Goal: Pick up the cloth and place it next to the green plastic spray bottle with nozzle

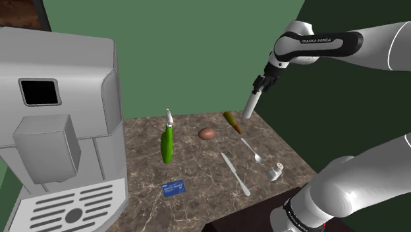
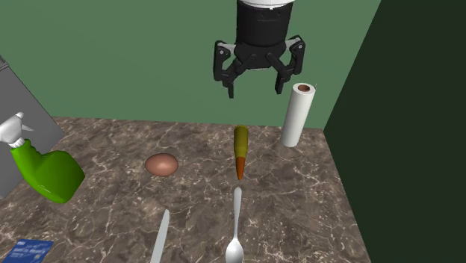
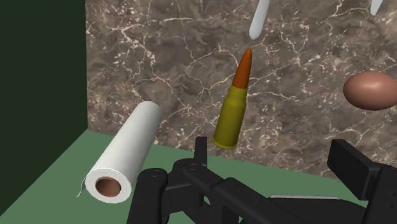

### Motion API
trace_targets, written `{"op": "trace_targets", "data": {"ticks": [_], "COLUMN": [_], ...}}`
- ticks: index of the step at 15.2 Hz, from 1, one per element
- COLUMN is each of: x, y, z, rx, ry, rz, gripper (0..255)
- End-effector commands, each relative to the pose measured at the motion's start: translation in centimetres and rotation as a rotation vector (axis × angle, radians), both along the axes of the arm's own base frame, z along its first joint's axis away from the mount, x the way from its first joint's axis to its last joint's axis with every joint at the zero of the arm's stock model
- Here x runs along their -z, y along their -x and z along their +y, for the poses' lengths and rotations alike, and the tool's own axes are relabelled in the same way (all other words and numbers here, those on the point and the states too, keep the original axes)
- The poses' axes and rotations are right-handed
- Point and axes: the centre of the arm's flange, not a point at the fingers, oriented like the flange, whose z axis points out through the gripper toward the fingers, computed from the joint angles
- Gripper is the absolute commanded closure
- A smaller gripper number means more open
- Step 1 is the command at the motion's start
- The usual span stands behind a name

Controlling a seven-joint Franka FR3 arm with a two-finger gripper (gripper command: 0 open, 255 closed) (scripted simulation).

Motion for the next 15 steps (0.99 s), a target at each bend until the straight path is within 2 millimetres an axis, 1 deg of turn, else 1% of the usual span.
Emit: {"op": "trace_targets", "data": {"ticks": [1,13,14,15], "x": [0.6,5.3,5.4,6.0], "y": [-0.8,-4.8,-4.9,-5.0], "z": [-2.8,-16.8,-17.1,-17.1], "rx": [0.018,0.125,0.127,0.127], "ry": [0.003,0.004,0.004,0.004], "rz": [-0.013,-0.083,-0.084,-0.084], "gripper": [0,0,0,0]}}
